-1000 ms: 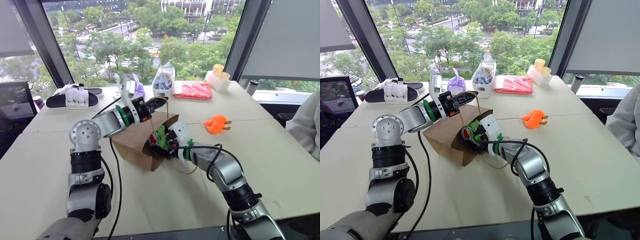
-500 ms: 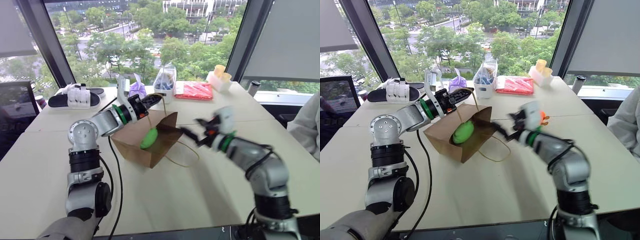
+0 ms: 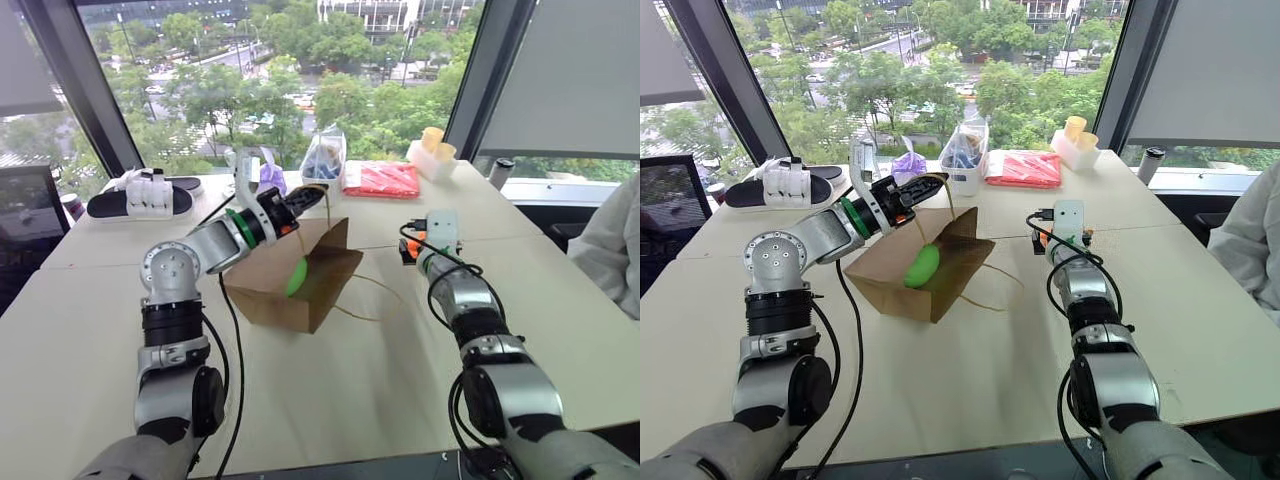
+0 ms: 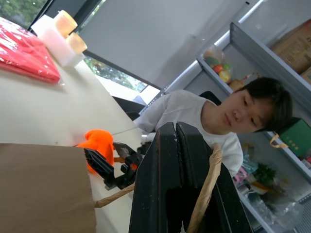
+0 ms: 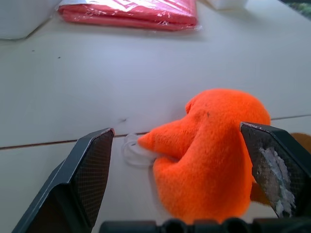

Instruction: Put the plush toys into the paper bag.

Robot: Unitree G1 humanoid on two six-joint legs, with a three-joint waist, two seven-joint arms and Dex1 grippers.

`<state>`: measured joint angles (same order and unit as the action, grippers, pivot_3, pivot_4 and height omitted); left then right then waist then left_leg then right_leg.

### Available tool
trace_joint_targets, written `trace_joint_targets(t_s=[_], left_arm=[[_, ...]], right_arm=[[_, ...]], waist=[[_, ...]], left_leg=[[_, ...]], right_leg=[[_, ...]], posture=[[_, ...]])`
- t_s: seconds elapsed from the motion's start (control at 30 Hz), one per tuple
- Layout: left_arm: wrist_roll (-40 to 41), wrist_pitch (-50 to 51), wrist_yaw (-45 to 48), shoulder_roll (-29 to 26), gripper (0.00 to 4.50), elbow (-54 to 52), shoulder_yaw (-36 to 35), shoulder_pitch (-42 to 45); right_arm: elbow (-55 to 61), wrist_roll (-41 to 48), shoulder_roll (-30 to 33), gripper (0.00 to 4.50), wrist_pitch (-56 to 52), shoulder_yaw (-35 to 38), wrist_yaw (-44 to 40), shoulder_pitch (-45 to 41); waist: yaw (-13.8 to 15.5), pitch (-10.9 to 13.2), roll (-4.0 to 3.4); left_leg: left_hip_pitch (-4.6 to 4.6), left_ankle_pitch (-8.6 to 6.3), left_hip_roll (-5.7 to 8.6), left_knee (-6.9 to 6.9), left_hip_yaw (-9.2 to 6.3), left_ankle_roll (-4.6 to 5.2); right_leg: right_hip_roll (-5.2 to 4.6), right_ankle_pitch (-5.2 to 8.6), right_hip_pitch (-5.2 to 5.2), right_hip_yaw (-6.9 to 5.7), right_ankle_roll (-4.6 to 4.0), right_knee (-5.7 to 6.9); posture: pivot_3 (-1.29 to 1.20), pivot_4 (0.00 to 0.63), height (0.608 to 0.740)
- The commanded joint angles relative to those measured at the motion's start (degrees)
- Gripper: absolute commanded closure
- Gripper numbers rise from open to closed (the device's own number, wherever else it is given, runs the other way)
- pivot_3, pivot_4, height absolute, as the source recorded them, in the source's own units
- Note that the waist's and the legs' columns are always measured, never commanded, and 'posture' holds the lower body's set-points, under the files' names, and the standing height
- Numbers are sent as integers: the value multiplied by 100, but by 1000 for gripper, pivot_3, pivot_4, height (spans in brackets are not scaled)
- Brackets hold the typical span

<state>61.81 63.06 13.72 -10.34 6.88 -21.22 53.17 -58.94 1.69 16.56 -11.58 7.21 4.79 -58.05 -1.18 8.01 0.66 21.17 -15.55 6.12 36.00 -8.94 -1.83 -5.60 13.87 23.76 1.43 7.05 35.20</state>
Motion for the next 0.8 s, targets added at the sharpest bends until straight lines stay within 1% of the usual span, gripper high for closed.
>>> trace_joint_targets(t_s=[0.03, 0.17, 0.2, 0.23, 0.27, 0.3, 0.37, 0.43, 0.47, 0.5, 0.6, 0.7, 0.73, 0.77, 0.8], left_arm=[[177, -106, -70, 16, 4500, -319, -72, -33], [216, -115, -140, -9, 4500, -390, -112, -86], [225, -118, -154, -10, 4500, -403, -115, -93], [230, -118, -164, -9, 4500, -412, -117, -97], [238, -116, -175, -4, 4500, -420, -120, -99], [246, -115, -185, 3, 4500, -430, -121, -103], [257, -123, -193, 4, 4500, -433, -109, -107], [262, -138, -182, -5, 4500, -402, -98, -93], [266, -144, -181, -8, 4500, -391, -94, -88], [266, -151, -178, -4, 4500, -388, -85, -87], [264, -161, -167, 7, 4500, -388, -62, -88], [277, -165, -167, 12, 4500, -413, -38, -102], [283, -166, -168, 9, 4500, -417, -35, -103], [298, -152, -160, -23, 4500, -400, -51, -88], [310, -142, -154, -48, 4500, -385, -63, -76]], right_arm=[[-727, -119, 57, 56, 337, 45, 180, -355], [-1152, -132, 90, 56, 280, 89, 294, -499], [-1215, -127, 108, 574, 278, 104, 328, -508], [-1262, -141, 123, 884, 275, 90, 315, -513], [-1298, -138, 131, 1342, 269, 92, 300, -511], [-1321, -133, 137, 1906, 279, 96, 294, -507], [-1348, -125, 144, 2762, 321, 110, 291, -494], [-1358, -136, 155, 3788, 351, 116, 299, -490], [-1361, -143, 158, 4213, 360, 118, 302, -490], [-1361, -148, 164, 4493, 374, 123, 302, -486], [-1305, -217, 196, 4493, 497, 81, 263, -470], [-1119, -406, 266, 4493, 665, -121, 126, -422], [-928, -447, 296, 4493, 813, -192, -38, -368], [164, -377, 438, 4493, 903, -346, -678, 39], [1006, -311, 543, 4493, 937, -450, -1152, 357]], waist=[[-5, 0, 0], [-47, 0, 0], [-70, 0, 0], [-95, 0, 0], [-117, 0, 0], [-134, 0, 0], [-151, 0, 0], [-163, 0, 0], [-161, 0, 0], [-157, 0, 0], [-148, 0, 0], [-148, 0, 0], [-148, 0, 0], [-139, 0, 0], [-130, 0, 0]], left_leg=[[0, 0, 0, 0, 0, 0], [0, 0, -1, 1, 0, 0], [0, 0, -1, 2, 0, 0], [0, 0, -1, 3, 0, 0], [0, 0, -1, 4, -1, 0], [0, 0, -1, 4, -1, 0], [0, 0, -1, 3, -2, 0], [-2, 0, -3, 2, 0, 0], [-3, 0, -4, 2, 0, 0], [-3, 0, -4, 2, -1, 0], [-3, 0, -3, 3, 0, 0], [-2, 0, -2, 3, 0, 0], [-2, 0, -2, 3, 0, 0], [-2, 0, -2, 3, 0, 0], [0, 0, -2, 3, -1, 0]], right_leg=[[0, 0, 0, 0, 0, 0], [1, 0, 0, 0, 0, 1], [2, 0, 0, 0, 0, 1], [1, 0, -1, 0, 0, 1], [2, 0, -2, 0, 0, 1], [2, 0, -2, 0, 0, 1], [2, 0, -2, 0, 0, 2], [3, 0, -2, 0, 0, 2], [4, 0, -2, 0, 0, 3], [4, 0, -2, 0, 0, 3], [4, 0, -3, 0, 0, 2], [4, 0, -3, 0, 0, 2], [4, 0, -2, 0, 0, 2], [4, 0, -2, 0, 0, 2], [4, 0, -2, 0, 1, 2]], posture=[[0, 150, 740], [0, 150, 740], [0, 150, 740], [0, 150, 740], [0, 150, 740], [0, 150, 740], [0, 150, 740], [0, 150, 740], [0, 150, 740], [0, 150, 740], [0, 150, 740], [0, 150, 740], [0, 150, 740], [0, 150, 740], [0, 150, 740]])
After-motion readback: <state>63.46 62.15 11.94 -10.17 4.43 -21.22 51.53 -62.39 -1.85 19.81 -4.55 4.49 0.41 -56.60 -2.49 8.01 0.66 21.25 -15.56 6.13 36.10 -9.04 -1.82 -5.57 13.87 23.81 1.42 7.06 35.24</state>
